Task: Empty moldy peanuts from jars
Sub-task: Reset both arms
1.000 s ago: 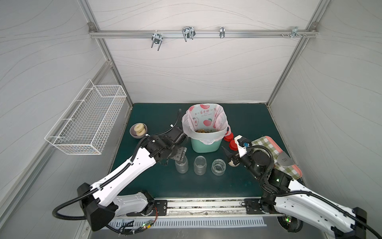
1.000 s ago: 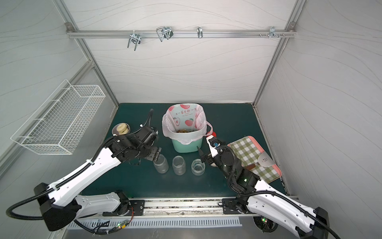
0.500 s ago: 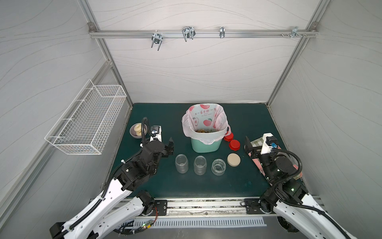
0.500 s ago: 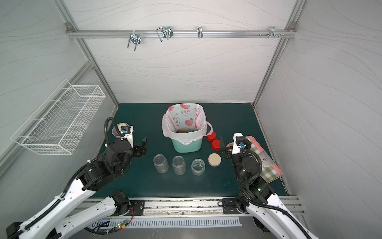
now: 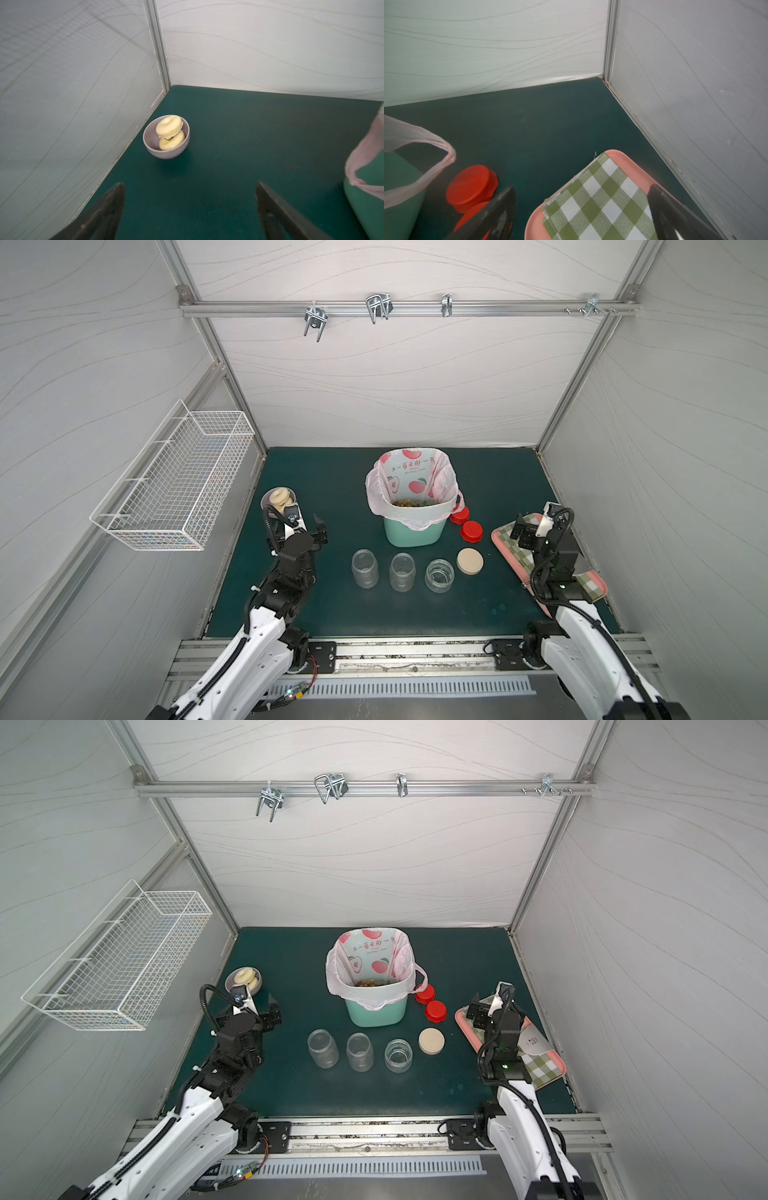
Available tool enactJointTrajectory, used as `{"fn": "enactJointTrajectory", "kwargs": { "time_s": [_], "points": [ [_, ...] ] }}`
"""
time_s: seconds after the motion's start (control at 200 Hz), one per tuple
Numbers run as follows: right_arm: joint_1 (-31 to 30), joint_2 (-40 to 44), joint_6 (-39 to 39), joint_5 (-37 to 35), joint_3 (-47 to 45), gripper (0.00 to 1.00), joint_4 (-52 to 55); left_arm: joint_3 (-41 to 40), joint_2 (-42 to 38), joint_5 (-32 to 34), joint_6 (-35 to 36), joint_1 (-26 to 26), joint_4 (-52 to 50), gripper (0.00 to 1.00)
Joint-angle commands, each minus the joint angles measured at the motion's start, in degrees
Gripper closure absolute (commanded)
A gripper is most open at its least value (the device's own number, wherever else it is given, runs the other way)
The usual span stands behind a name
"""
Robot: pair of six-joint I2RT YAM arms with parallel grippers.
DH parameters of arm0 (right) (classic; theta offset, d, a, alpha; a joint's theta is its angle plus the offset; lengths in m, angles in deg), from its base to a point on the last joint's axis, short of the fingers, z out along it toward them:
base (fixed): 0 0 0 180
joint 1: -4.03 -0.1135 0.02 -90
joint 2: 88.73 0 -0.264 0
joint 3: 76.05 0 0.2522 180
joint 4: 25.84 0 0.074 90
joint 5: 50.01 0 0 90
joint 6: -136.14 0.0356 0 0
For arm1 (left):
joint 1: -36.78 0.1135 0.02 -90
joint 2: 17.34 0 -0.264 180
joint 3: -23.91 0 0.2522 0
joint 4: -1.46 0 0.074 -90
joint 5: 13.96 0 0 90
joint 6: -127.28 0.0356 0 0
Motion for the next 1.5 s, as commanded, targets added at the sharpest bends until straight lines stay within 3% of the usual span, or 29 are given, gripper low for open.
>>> {"fn": "enactJointTrajectory", "kwargs": {
  "time_s": [0.0, 0.125, 0.235, 0.405, 0.53, 0.715, 0.815, 0.895, 1.035, 1.206, 1.361, 1.466, 1.496],
  "points": [
    [0.6, -4.2, 0.8, 2.1, -1.5, 0.01, -12.2, -3.7, 5.5, -2.1, 4.3, 2.7, 18.5, 0.01],
    [0.6, -10.7, -1.0, 2.0, -3.4, 0.01, -21.6, -6.7, 11.6, -8.0, -0.9, 9.8, 26.0, 0.01],
    [0.6, -16.2, -1.2, 2.9, -3.6, 0.01, -25.4, -6.9, 15.8, -17.5, -4.5, 15.7, 29.0, 0.01],
    [0.6, -22.8, -1.7, 2.4, -4.1, 0.01, -31.2, -9.4, 24.4, -22.0, -2.8, 17.4, 42.6, 0.01],
    [0.5, -24.7, -2.5, 3.3, -3.5, 0.01, -30.9, -10.8, 31.8, -28.0, -7.4, 21.9, 51.7, 0.01],
    [0.6, -26.3, -2.1, 2.8, -4.0, 0.01, -32.6, -10.0, 39.6, -31.6, -6.5, 22.3, 56.6, 0.01],
    [0.6, -26.9, -1.9, 5.8, -2.9, 0.01, -30.8, -9.3, 43.4, -32.4, -6.2, 22.3, 58.9, 0.01],
    [0.6, -27.4, -1.6, 8.5, -2.2, 0.01, -29.6, -7.2, 47.4, -37.0, -4.1, 22.3, 60.4, 0.01],
    [0.7, -36.1, 0.4, 14.0, -2.5, 0.01, -40.0, -4.9, 44.8, -40.9, -2.4, 22.3, 52.1, 0.01],
    [0.7, -47.1, 1.4, 11.1, -2.8, 0.01, -51.9, -4.2, 44.7, -42.0, -1.9, 22.2, 50.5, 0.01],
    [0.4, -45.5, -0.6, 15.8, 3.7, 0.01, -37.8, -1.1, 45.2, -44.5, -0.8, 22.3, 45.7, 0.01],
    [0.1, -45.7, -1.3, 16.6, 4.5, 0.01, -36.4, 5.5, 46.6, -46.2, 0.4, 22.1, 34.7, 0.01],
    [0.1, -45.8, -1.3, 16.6, 4.2, 0.01, -37.1, 4.6, 46.2, -45.7, 0.3, 21.9, 35.9, 0.01]
  ]
}}
